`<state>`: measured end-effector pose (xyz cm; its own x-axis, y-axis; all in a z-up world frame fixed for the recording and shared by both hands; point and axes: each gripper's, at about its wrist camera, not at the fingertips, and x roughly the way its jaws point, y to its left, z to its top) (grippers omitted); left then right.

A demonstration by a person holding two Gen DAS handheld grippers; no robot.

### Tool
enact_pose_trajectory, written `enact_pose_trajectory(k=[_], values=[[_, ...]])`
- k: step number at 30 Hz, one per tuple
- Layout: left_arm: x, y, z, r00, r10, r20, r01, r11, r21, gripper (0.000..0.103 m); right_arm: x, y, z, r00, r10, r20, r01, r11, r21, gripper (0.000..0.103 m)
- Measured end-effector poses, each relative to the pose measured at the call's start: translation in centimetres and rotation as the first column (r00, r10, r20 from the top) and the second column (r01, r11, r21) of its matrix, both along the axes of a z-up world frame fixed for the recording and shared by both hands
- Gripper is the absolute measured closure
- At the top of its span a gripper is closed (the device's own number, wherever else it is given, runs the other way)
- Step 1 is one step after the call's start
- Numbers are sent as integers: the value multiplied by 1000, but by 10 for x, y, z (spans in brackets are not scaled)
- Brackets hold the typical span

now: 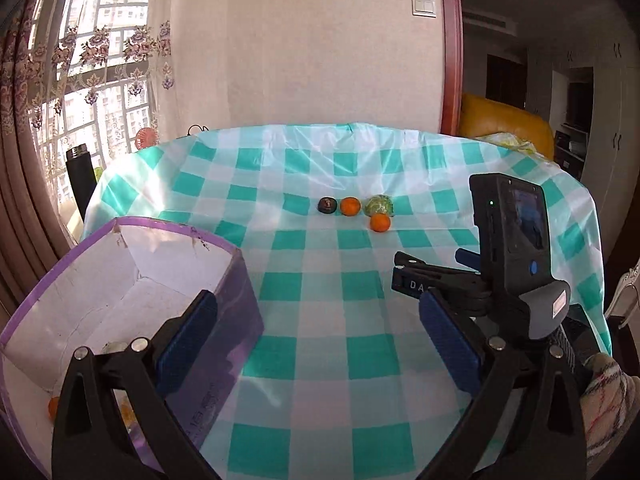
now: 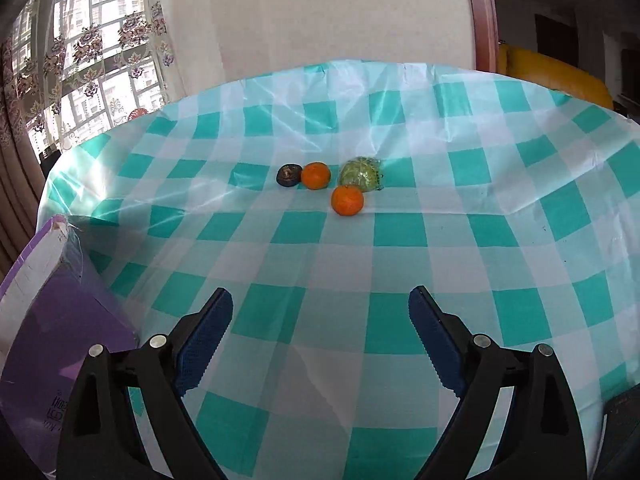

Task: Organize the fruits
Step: 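Withdraw both open tools from the box back over the table, then grasp an orange with the right tool while the left tool grasps a dark round fruit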

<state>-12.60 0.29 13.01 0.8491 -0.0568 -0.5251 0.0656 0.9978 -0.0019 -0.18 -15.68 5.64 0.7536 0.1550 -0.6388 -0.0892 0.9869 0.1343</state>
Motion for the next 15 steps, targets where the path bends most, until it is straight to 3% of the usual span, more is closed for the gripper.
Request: enact_pose_trajectory(k=[5, 9, 12, 15], values=[[63, -22, -61, 981, -68, -181, 47, 992, -119, 2, 20, -39, -23, 997, -62, -47, 64, 996, 55, 16], [97, -18, -89, 975, -62, -215, 22, 983, -185, 2, 38, -53, -22, 997, -64, -43, 70, 989, 132, 16], [116, -10, -104, 972, -22, -236, -23, 982, -188, 2, 59, -44, -26, 998, -49, -49, 52, 996, 71, 16], [131, 0, -112, 962, -29, -273, -40, 969, -243, 2, 81, -34, -29, 997, -17, -69, 20, 999, 49, 21]])
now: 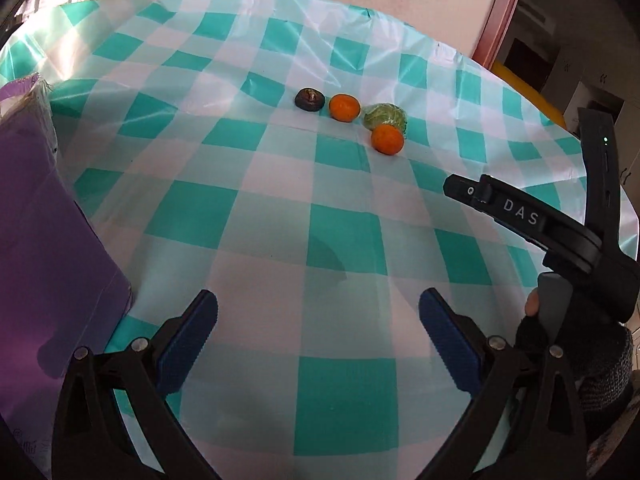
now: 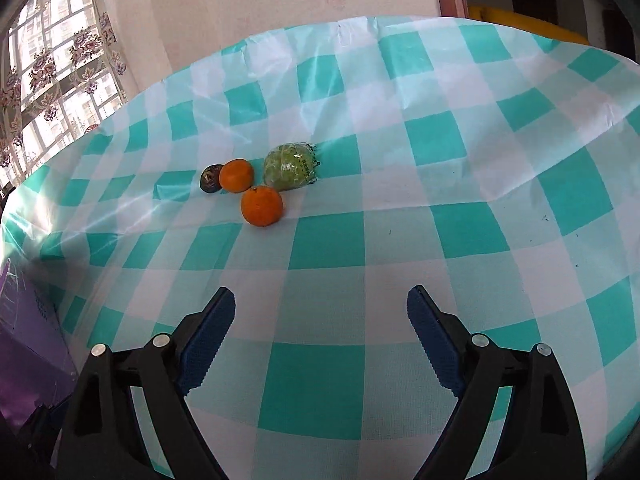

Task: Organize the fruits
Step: 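Grasp an orange with the right tool while the left tool grasps a dark round fruit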

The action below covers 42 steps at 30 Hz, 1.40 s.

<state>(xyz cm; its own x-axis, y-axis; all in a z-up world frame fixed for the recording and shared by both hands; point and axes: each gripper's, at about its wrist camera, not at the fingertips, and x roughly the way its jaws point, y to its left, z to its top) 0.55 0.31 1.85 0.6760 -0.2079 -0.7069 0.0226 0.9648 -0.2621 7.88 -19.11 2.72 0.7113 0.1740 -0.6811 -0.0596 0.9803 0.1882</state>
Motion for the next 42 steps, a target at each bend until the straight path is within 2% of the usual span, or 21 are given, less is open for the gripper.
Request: enact_pose_trajectory(k=[2, 5, 11, 16, 19, 20, 21, 23, 25, 27, 30, 34, 39, 42], values=[[2, 2, 1, 1000, 5, 18, -5, 1000, -2, 2, 13, 6, 0, 1000, 21, 1, -21, 1000, 8, 22], [12, -3, -2, 999, -32, -6, 32, 999, 11, 2, 35, 17, -1, 998, 54, -13, -54, 998, 18, 25], [31, -10, -4, 999, -36, -23, 37, 999, 33, 2, 75, 35, -3, 996, 86, -39, -85, 996, 13, 35], [51, -7, -5, 999, -8, -39, 8, 1000, 7, 2, 97, 47, -9, 990, 104, -91, -106, 994, -25, 49], [64, -5, -5, 999, 21, -41, -21, 1000, 2, 2, 101, 58, -9, 988, 120, -100, -129, 988, -89, 55], [69, -5, -4, 999, 30, -42, -30, 1000, 2, 2, 101, 59, -9, 987, 127, -98, -136, 986, -94, 60], [75, -6, -4, 998, 38, -43, -38, 999, 3, 2, 102, 58, -9, 986, 139, -97, -147, 986, -76, 67], [86, -7, -4, 998, 54, -45, -54, 999, 5, 2, 103, 48, -10, 986, 139, -92, -140, 990, -8, 68], [97, -6, -3, 996, 76, -41, -76, 997, 1, 2, 105, 25, -11, 992, 100, -79, -90, 989, 114, 69], [108, -4, -1, 994, 101, -34, -101, 995, -1, 2, 105, -4, -13, 998, 26, -60, -11, 970, 245, 69], [128, -1, 2, 988, 157, -13, -157, 988, 3, 2, 101, -31, -14, 997, -66, -42, 77, 931, 357, 69], [162, -4, 6, 980, 198, 0, -198, 980, 19, 3, 100, -31, -13, 997, -70, -37, 79, 931, 356, 69], [197, -22, 11, 985, 170, 31, -172, 981, 85, 9, 98, -24, -9, 998, -57, -14, 59, 946, 318, 69], [212, -15, 13, 979, 202, 43, -204, 977, 61, 10, 99, -26, -11, 999, -44, -21, 48, 940, 337, 69]])
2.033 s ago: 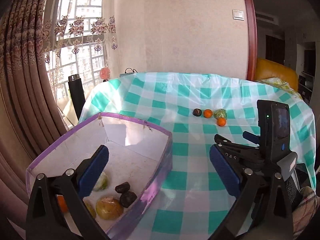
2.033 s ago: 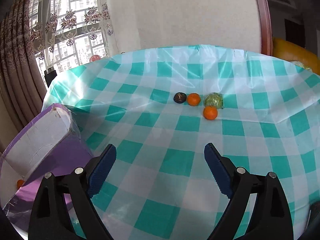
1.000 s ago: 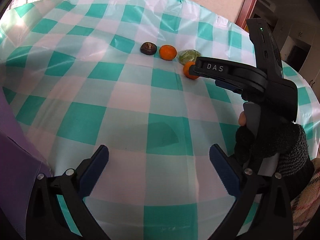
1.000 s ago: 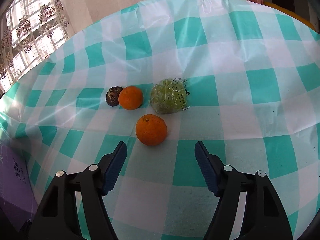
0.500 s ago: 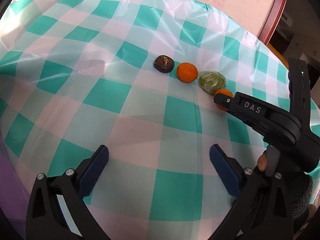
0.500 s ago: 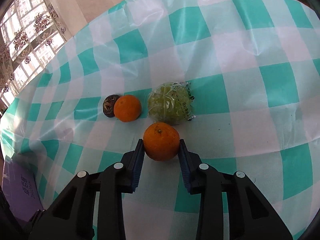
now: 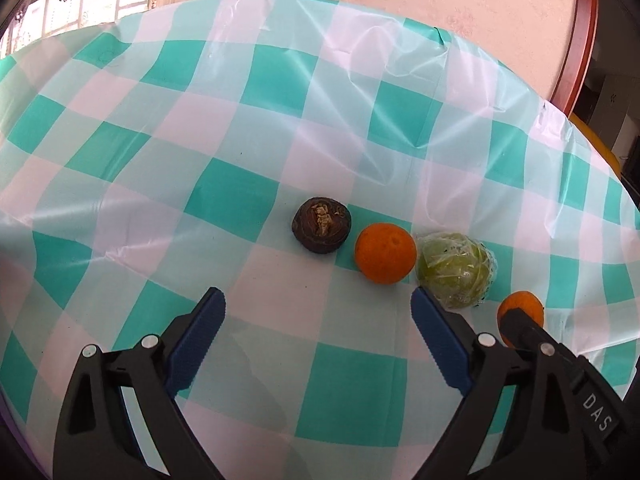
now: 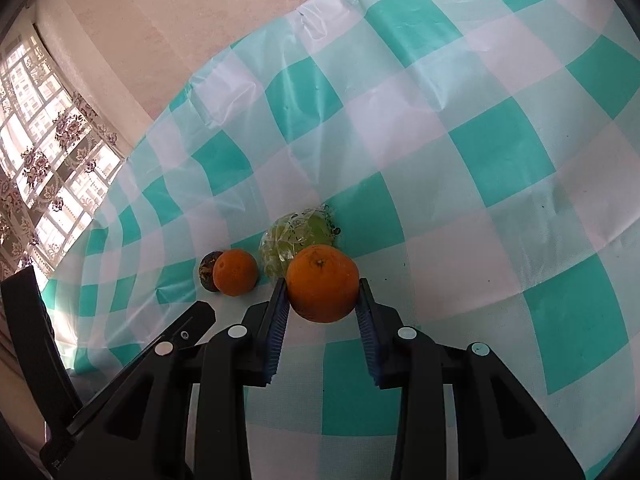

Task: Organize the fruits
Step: 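Grasp an orange with the right tool while the left tool grasps a dark round fruit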

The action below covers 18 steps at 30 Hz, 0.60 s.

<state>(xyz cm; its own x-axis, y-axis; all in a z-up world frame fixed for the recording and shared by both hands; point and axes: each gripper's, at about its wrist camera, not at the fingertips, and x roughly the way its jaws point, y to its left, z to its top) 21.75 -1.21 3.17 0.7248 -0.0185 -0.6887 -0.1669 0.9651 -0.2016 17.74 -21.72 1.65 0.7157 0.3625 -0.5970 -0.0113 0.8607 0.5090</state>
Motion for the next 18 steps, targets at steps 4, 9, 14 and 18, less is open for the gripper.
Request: enact_pose_trajectory(k=[4, 9, 14, 18], values=[[15, 34, -6, 991, 133, -19, -135, 982, -131, 31, 1, 3, 0, 1000, 14, -3, -14, 1000, -12, 69], [34, 27, -7, 994, 91, -65, -96, 993, -74, 35, 4, 11, 0, 999, 33, -10, -33, 999, -40, 69], [55, 1, -6, 994, 35, -107, -29, 998, 57, 34, 2, 12, 1, 999, 33, -5, -33, 999, -37, 68], [76, -1, -5, 991, 51, -122, -40, 995, 91, 32, 2, 11, 1, 999, 33, -4, -34, 999, -36, 68]])
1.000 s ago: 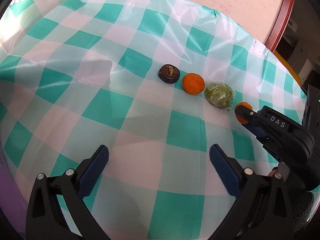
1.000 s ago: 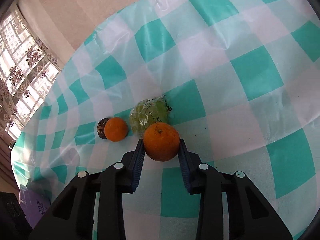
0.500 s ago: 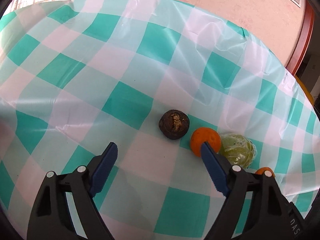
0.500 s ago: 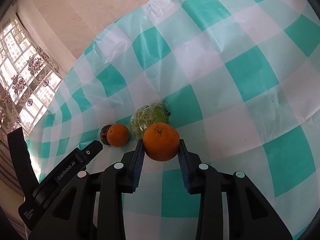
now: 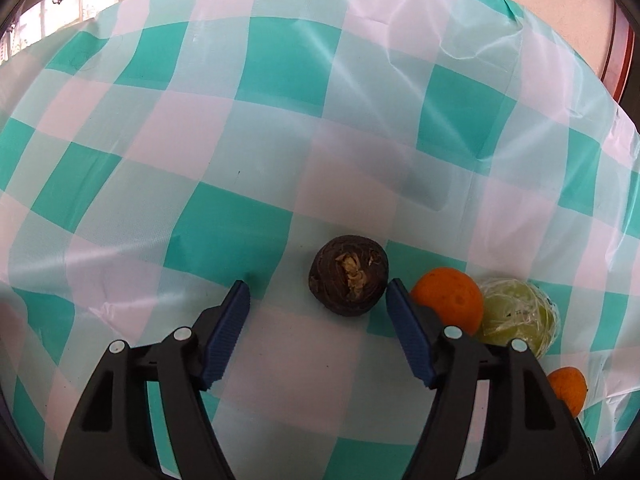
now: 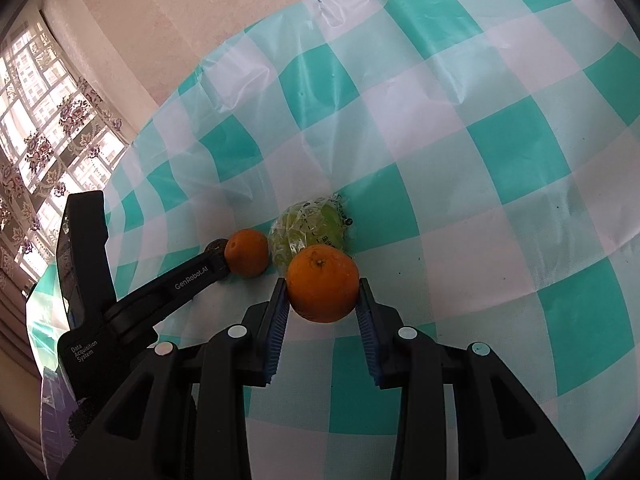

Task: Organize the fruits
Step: 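Grasp an orange with the right tool while the left tool grasps a dark round fruit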

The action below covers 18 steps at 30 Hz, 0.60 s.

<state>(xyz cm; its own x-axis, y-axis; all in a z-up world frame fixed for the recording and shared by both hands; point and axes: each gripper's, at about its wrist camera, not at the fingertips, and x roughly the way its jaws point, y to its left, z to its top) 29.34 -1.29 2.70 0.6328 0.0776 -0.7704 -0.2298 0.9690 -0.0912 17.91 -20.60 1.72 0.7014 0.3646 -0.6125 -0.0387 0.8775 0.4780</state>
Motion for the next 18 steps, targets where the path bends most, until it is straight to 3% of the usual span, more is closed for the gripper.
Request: enact_pose_trajectory(k=[3, 4, 6, 11, 18], values=[[9, 3, 1, 1000, 13, 1, -13, 1000, 0, 33, 0, 1, 0, 1000, 5, 0, -5, 1000, -1, 68], [10, 2, 1, 1000, 21, -2, -21, 1000, 9, 38, 0, 1, 0, 1000, 6, -2, -6, 1000, -2, 68], [11, 1, 3, 1000, 28, 4, -28, 999, 16, 63, 0, 2, 0, 1000, 7, 0, -7, 1000, -2, 68], [4, 20, 7, 998, 41, 49, -36, 995, -96, 65, -2, 2, 1, 1000, 7, 4, -7, 1000, 4, 68], [-8, 28, 12, 996, 44, 81, -34, 993, -116, 65, -3, 1, 0, 1000, 3, 0, -3, 1000, 3, 68]])
